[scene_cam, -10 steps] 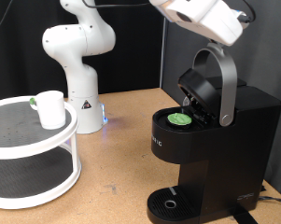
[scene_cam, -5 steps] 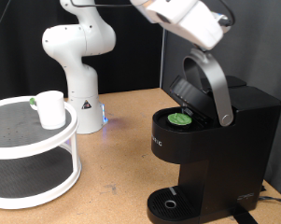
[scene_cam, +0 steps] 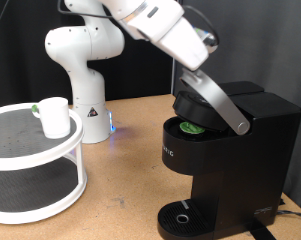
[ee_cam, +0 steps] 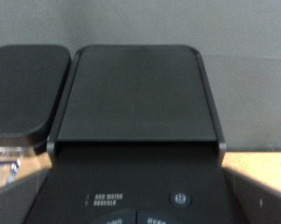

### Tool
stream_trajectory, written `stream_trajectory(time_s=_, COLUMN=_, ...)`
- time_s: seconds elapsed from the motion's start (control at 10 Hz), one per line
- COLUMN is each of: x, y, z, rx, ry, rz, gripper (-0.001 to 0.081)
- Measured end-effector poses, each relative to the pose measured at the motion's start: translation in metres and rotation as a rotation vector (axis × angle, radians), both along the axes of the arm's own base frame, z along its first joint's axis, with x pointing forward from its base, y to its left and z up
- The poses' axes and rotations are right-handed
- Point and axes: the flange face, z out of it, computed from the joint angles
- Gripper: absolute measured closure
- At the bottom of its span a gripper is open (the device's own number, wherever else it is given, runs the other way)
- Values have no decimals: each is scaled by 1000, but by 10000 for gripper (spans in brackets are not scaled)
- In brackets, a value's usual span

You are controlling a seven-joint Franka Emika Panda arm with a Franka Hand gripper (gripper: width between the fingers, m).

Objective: Make a cup of coffee with the keurig machine

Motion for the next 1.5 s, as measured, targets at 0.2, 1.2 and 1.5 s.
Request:
stream_trajectory(time_s=0.2, x=-2, y=-13, z=-11, rx=-12, ry=4, rz=0, gripper=806)
stream_trajectory(time_s=1.2, x=-3, y=-39, z=-56, rx=-77, ry=8, rz=-37, gripper=806)
stream_trajectory(time_s=1.5, x=-4, y=-41, z=-62, rx=-83, ry=10, rz=-44, gripper=806)
